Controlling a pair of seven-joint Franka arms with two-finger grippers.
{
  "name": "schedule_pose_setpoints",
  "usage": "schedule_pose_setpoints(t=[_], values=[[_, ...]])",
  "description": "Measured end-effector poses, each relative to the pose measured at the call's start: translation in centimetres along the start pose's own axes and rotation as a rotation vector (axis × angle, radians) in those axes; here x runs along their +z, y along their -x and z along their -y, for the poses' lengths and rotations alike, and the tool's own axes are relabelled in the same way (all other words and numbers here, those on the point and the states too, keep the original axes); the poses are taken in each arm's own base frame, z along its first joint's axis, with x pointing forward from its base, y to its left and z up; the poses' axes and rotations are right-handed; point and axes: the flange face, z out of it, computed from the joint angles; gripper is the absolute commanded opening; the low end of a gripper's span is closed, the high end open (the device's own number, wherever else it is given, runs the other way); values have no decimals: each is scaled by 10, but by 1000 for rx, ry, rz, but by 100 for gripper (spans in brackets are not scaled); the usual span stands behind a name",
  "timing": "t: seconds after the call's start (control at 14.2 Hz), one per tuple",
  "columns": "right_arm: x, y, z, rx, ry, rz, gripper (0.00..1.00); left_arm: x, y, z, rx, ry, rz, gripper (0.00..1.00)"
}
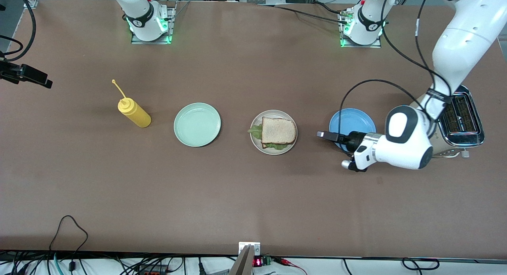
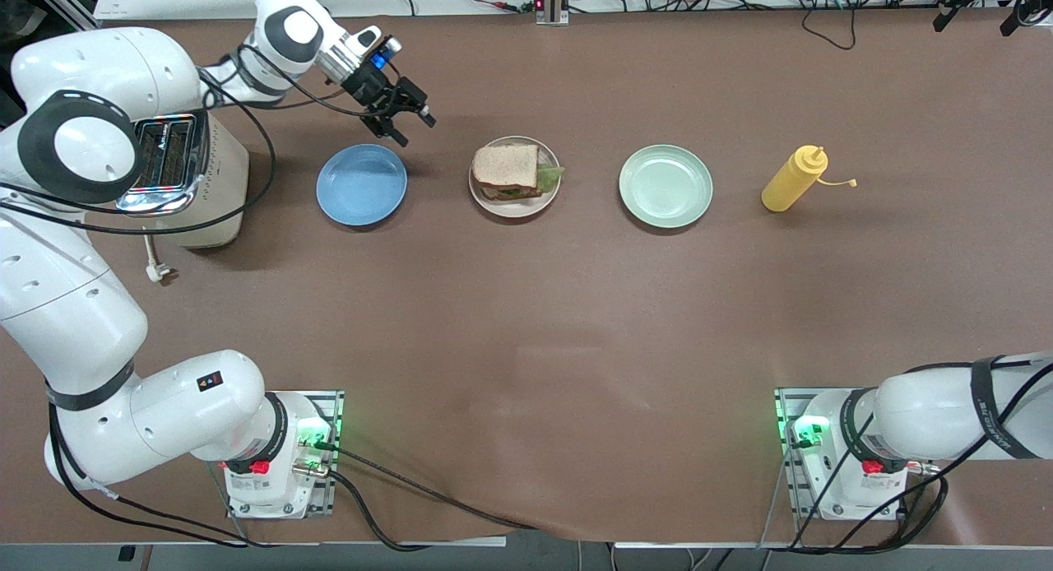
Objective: Make sandwich in beige plate with both arms
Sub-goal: 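Open the left gripper and withdraw it back toward the toaster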
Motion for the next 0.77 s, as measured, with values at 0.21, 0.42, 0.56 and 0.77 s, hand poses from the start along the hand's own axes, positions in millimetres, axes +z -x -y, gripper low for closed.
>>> schedule_pose_setpoints(t=[0.21, 0.42, 0.56, 0.77], values=[[0, 0, -1, 2, 0, 0, 100, -36, 16, 1, 13, -143, 0, 100], [0, 0, -2, 3, 0, 0, 100, -74, 30, 6, 28, -304, -20, 100], [0, 0, -2, 3, 0, 0, 100, -100, 37, 7, 31, -391, -5, 100], [0, 0, -2, 3, 0, 0, 100, -136, 39, -5, 45, -498, -20, 100]])
